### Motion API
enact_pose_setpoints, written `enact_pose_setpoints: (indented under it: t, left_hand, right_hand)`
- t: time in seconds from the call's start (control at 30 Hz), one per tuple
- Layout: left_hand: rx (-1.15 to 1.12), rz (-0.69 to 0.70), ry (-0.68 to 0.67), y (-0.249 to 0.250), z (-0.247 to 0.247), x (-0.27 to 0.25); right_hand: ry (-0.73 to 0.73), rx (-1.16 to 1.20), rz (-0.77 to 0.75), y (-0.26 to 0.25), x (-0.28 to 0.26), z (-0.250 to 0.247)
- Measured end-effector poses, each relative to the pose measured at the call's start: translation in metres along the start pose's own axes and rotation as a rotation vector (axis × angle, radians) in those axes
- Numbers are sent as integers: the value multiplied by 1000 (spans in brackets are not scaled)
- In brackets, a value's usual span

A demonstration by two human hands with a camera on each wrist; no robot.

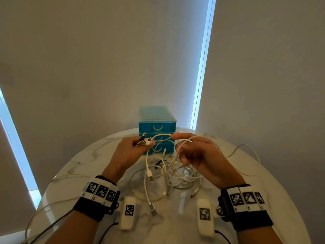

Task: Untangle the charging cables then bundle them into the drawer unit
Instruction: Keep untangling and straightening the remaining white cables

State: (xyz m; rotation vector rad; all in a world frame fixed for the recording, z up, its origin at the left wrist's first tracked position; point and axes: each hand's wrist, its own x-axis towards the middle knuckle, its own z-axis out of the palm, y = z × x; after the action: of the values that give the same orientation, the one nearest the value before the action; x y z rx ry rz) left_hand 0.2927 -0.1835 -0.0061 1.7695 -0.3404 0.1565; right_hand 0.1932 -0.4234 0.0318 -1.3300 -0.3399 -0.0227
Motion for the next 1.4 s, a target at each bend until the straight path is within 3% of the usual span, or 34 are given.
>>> enact_pose_setpoints:
  t: [0.13, 0.27, 0.33, 0.4, 0.5, 0.73, 0.83, 0.97, 1.07, 1.13, 1.23, 1.3, 1.37, 1.4]
  left_hand:
    - [0, -46, 71, -11, -7, 5]
    - [12, -76, 1, -9, -7, 4]
    - [-1, -72, -12, -3, -4, 2]
    - [-28, -20, 26, 2, -2, 1]
    - [-75, 54, 41, 17, 4, -6]
    - [-19, 44, -285, 25, 23, -18]
    - [6, 99, -250, 23, 20, -18]
    - [-79, 106, -109, 19, 13, -11]
    - [-93, 113, -43, 22, 11, -11]
    - [-116, 120, -36, 23, 14, -12]
    - [-182, 66, 88, 22, 14, -9]
    - [-215, 15, 167, 19, 7, -2]
    - [-250, -12, 176, 17, 0, 0]
    - [-263, -31, 154, 17, -2, -1]
  right_hand:
    - [-214, 497, -73, -17, -12, -9]
    - [55, 915, -218, -15, -1, -5]
    - [214, 792, -160, -9, 8, 2]
    - [279, 612, -89, -3, 12, 9]
    - [344, 815, -140, -1, 16, 13]
    - [322, 1112, -124, 4, 13, 11]
    - [352, 1018, -82, 4, 16, 10]
    - [362, 344, 55, 11, 16, 13]
    - [257, 86, 215, 22, 15, 24]
    - [249, -246, 263, 29, 16, 30]
    - [472, -647, 131, 42, 21, 20]
    - [561, -667, 84, 45, 21, 6]
    - [407, -440, 135, 35, 17, 0]
    - [281, -207, 132, 26, 14, 4]
